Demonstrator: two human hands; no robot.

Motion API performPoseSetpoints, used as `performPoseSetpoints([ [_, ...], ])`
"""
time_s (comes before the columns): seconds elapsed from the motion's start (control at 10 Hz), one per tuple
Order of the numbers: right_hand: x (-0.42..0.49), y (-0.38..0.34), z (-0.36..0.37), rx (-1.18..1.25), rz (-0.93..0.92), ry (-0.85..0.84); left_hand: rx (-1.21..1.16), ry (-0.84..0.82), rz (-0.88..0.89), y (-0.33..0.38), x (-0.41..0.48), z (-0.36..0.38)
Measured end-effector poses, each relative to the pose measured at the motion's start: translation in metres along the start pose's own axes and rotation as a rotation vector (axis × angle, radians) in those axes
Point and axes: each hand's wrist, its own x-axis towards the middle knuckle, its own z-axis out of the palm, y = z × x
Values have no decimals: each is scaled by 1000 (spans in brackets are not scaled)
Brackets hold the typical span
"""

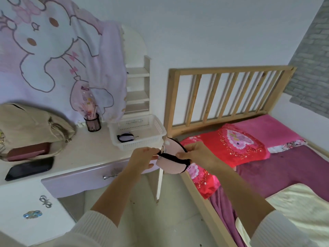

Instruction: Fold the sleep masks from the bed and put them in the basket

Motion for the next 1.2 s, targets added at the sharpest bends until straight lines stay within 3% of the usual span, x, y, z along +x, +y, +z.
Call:
performPoseSetpoints([
  [0.3, 167, 5, 50, 282, 173, 116, -17, -19, -90, 5, 113, -52],
  [0.4, 251, 12, 61, 319, 244, 100, 78, 80, -61, 12, 176, -69],
  [0.5, 336, 22, 69, 296, 316, 129, 410, 234, 72, 14, 237, -92],
  [0.7, 441, 67, 108, 78, 492, -1, 805, 462, 135, -20, 318, -137],
  [0.9, 470, 103, 130, -23, 642, -57, 959, 490, 97, -50, 335, -158],
  [1.2, 471, 71, 116, -230, 404, -38, 949, 389, 21, -54, 340, -158],
])
